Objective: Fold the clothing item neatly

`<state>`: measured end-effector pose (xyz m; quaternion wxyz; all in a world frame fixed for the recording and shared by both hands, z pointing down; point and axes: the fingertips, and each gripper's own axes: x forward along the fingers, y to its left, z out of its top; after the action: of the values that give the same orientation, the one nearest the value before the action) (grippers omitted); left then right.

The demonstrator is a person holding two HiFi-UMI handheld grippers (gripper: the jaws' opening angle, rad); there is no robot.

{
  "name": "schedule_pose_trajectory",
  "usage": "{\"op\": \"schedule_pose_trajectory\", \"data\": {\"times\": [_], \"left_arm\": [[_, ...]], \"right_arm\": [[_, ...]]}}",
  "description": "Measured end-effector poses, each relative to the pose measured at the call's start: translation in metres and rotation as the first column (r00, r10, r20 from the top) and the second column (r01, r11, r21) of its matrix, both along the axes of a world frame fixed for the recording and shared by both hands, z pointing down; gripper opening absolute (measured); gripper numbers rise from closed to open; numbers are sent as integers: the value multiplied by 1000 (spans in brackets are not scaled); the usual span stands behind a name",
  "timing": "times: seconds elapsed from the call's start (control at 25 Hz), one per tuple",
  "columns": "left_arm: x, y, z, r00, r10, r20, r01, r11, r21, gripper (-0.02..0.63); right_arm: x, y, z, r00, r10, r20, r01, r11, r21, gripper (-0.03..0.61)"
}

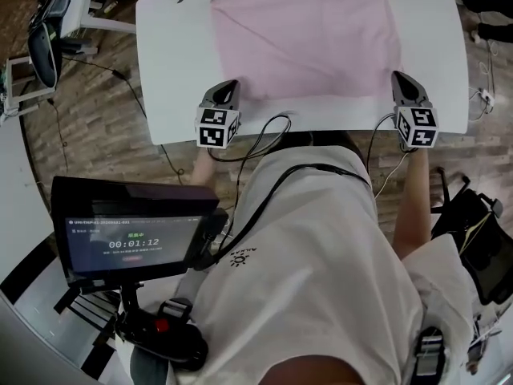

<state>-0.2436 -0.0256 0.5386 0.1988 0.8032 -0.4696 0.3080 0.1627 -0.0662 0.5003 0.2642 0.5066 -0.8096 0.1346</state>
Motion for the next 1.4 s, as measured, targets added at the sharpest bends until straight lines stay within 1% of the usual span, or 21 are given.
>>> {"op": "schedule_pose_trajectory", "data": {"times": [0.16, 0.24, 0.36, 0.44, 0.48, 0.52, 0.56, 0.64, 0.72, 0.8, 0.88, 0.96, 1.0, 1.08, 1.2, 1.28, 1.4], "left_arm": [[-11, 10, 26, 999, -40, -1, 40, 998, -58, 3], [-18, 16, 39, 997, -78, -18, 75, 992, -101, 3], [-28, 24, 54, 987, -152, -57, 140, 974, -180, 5], [-31, 33, 61, 979, -198, -50, 183, 958, -219, 5], [-30, 39, 64, 976, -214, -35, 201, 952, -229, 13], [-26, 46, 64, 975, -222, -11, 214, 949, -230, 48], [-20, 52, 63, 975, -220, 22, 219, 950, -221, 61], [-7, 60, 59, 975, -194, 111, 212, 960, -184, 86], [-5, 62, 62, 965, -150, 216, 183, 973, -144, 103], [-17, 53, 70, 939, -76, 337, 120, 986, -114, 114], [-21, 43, 74, 894, 14, 448, 34, 994, -100, 123], [-15, 35, 70, 845, 74, 530, -32, 996, -88, 123], [-9, 31, 68, 823, 94, 560, -55, 995, -87, 123], [6, 30, 69, 793, 120, 597, -76, 992, -99, 123], [13, 35, 73, 774, 131, 620, -73, 990, -118, 123], [12, 36, 73, 753, 151, 640, -95, 988, -121, 123], [14, 34, 70, 700, 184, 690, -146, 983, -114, 123]], "right_arm": [[8, 4, 13, 999, 32, 8, -32, 999, -20, 5], [8, 2, 21, 999, 33, 14, -33, 999, -35, 5], [4, -4, 33, 999, 27, 28, -26, 998, -53, 5], [4, -4, 38, 1000, 14, 27, -12, 998, -64, 5], [7, -1, 39, 1000, 3, 20, -1, 998, -69, 5], [12, 4, 40, 1000, -11, 10, 12, 997, -73, 5], [20, 10, 40, 1000, -26, -1, 25, 997, -76, 5], [38, 22, 41, 998, -55, -17, 53, 995, -84, 5], [43, 29, 48, 996, -87, -30, 84, 991, -106, 8], [32, 23, 57, 993, -111, -40, 105, 986, -131, 45], [27, 18, 65, 992, -119, -44, 111, 982, -154, 69], [31, 14, 71, 991, -124, -41, 115, 977, -182, 106], [34, 13, 74, 991, -127, -38, 118, 974, -193, 117], [46, 13, 77, 991, -127, -32, 118, 971, -207, 118], [53, 16, 80, 994, -109, -21, 102, 971, -218, 118], [52, 15, 80, 995, -102, -19, 96, 971, -219, 118], [58, 15, 78, 997, -79, -15, 73, 973, -218, 118]]}}
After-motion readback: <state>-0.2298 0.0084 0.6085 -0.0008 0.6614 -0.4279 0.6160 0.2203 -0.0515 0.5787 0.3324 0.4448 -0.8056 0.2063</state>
